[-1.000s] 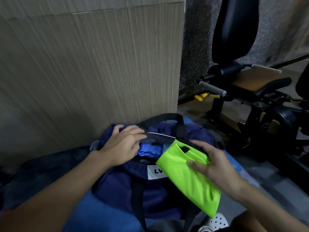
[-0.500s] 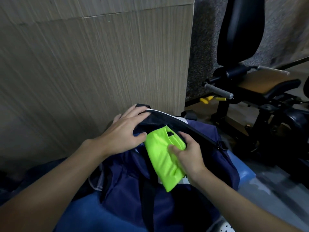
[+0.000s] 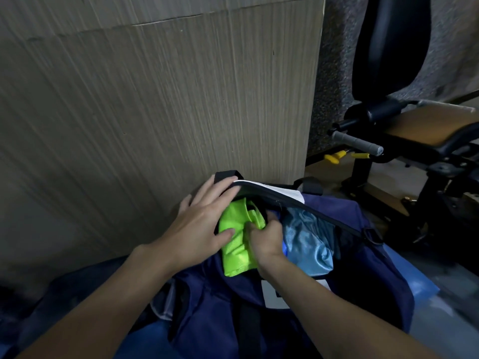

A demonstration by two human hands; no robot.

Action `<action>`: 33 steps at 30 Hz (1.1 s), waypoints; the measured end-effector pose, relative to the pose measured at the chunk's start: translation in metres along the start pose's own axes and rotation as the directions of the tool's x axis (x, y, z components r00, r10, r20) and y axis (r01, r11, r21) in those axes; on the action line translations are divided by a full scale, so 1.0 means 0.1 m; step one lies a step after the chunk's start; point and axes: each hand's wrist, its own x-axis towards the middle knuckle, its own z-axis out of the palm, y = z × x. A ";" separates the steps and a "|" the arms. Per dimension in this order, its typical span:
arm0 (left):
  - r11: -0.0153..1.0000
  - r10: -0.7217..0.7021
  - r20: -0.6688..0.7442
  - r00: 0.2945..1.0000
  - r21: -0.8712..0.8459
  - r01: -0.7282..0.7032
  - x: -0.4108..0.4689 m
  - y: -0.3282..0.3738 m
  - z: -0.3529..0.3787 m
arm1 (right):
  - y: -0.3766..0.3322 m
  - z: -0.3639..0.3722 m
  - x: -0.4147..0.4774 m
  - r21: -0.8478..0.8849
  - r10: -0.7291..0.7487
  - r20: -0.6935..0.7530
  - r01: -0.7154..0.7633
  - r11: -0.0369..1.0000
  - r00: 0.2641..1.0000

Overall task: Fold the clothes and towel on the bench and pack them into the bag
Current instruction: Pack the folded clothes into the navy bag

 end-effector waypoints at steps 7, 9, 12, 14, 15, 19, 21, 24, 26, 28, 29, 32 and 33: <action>0.968 -0.221 -0.030 0.975 0.114 0.223 -0.05 -0.01 0.19 | -0.02 -0.01 -0.06 -0.021 0.004 0.136 -0.001 1.000 0.991; 0.968 -0.225 -0.042 0.974 0.106 0.228 -0.06 -0.01 0.18 | -0.05 -0.03 -0.07 -0.039 0.007 0.161 -0.001 0.999 0.987; 0.970 -0.215 -0.043 0.976 0.107 0.218 -0.08 -0.02 0.09 | -0.10 0.03 -0.03 0.017 -0.043 0.088 0.042 0.999 0.995; 0.973 -0.206 -0.055 0.977 0.092 0.210 -0.08 -0.02 0.00 | -0.09 0.10 0.00 0.030 -0.079 0.046 0.078 0.996 0.996; 0.973 -0.207 -0.052 0.977 0.092 0.211 -0.08 -0.02 -0.04 | -0.05 0.13 0.01 -0.003 -0.090 0.063 0.090 0.996 0.994; 0.965 -0.224 -0.003 0.975 0.142 0.222 -0.10 -0.03 -0.10 | 0.12 0.19 0.01 -0.250 -0.058 0.278 0.131 0.959 0.959; 0.964 -0.223 0.004 0.975 0.147 0.220 -0.10 -0.04 -0.10 | 0.12 0.18 0.01 -0.309 -0.055 0.393 0.189 0.932 0.918; 0.964 -0.221 0.008 0.975 0.155 0.218 -0.11 -0.06 -0.10 | 0.09 0.12 -0.03 -0.411 -0.099 0.428 0.291 0.864 0.898; 0.964 -0.213 0.000 0.977 0.166 0.209 -0.13 -0.07 -0.10 | 0.06 0.06 -0.07 -0.602 -0.191 0.383 0.401 0.690 0.904; 0.965 -0.203 -0.004 0.979 0.168 0.201 -0.15 -0.08 -0.10 | 0.04 -0.01 -0.09 -0.706 -0.339 0.412 0.531 0.468 0.846; 0.966 -0.201 -0.002 0.980 0.166 0.198 -0.16 -0.08 -0.10 | 0.03 -0.04 -0.08 -0.670 -0.410 0.475 0.622 0.406 0.779; 0.967 -0.200 0.022 0.979 0.164 0.194 -0.17 -0.08 -0.09 | 0.01 -0.04 0.02 -0.499 -0.436 0.698 0.823 0.272 0.568; 0.968 -0.200 0.027 0.979 0.163 0.193 -0.18 -0.08 -0.09 | 0.01 -0.02 0.05 -0.484 -0.379 0.745 0.836 0.259 0.549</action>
